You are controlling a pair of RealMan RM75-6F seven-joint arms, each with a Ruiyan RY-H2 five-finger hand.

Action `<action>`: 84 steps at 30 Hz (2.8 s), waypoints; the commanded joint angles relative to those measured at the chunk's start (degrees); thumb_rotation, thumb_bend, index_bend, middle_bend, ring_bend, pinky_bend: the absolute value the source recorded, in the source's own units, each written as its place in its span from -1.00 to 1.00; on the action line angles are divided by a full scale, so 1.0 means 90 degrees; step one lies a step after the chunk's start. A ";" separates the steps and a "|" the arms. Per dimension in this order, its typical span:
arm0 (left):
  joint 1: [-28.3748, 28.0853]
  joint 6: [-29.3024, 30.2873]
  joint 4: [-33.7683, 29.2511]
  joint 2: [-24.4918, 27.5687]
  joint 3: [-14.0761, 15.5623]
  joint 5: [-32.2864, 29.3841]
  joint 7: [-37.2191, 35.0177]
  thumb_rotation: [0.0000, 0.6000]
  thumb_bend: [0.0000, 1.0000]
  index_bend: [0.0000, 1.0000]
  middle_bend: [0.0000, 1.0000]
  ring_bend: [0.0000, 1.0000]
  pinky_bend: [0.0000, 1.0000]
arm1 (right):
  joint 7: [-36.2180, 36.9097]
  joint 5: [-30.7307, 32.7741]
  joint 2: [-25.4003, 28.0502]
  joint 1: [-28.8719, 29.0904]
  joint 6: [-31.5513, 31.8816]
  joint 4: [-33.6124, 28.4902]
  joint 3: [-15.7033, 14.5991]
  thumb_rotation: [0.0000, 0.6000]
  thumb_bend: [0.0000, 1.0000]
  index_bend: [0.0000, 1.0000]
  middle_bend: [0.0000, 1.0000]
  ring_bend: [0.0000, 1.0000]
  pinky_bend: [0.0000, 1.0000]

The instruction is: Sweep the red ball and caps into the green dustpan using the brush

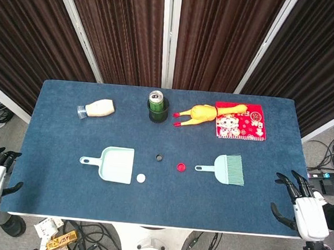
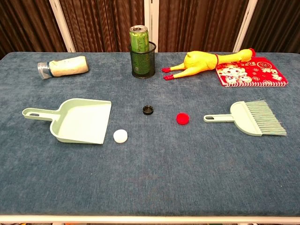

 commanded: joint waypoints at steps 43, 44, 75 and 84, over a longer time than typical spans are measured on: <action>-0.0081 -0.0209 0.0120 0.0008 0.0028 -0.0030 -0.0221 1.00 -0.75 -0.53 -0.52 -0.76 -0.84 | -0.4603 0.2377 -0.3074 0.3538 -0.4064 0.2338 0.0864 1.00 -0.80 -0.23 -0.16 -0.84 -0.67; -0.0086 -0.0220 0.0121 0.0009 0.0024 -0.0039 -0.0230 1.00 -0.75 -0.52 -0.52 -0.76 -0.84 | -0.4640 0.2387 -0.3139 0.3560 -0.4063 0.2431 0.0849 1.00 -0.80 -0.22 -0.15 -0.83 -0.66; -0.0201 -0.0250 0.0177 0.0072 -0.0008 0.0083 -0.0300 1.00 -0.75 -0.50 -0.52 -0.76 -0.84 | -0.3932 0.2361 -0.3464 0.3808 -0.4060 0.3017 0.0654 1.00 -0.22 0.24 0.21 -0.49 -0.48; -0.0939 -0.0986 -0.0344 0.0332 -0.0321 0.0121 -0.0054 1.00 -0.75 -0.41 -0.52 -0.76 -0.84 | -0.3183 0.2247 -0.1965 0.3701 -0.3664 0.1545 0.1037 1.00 -0.10 0.33 0.25 -0.43 -0.39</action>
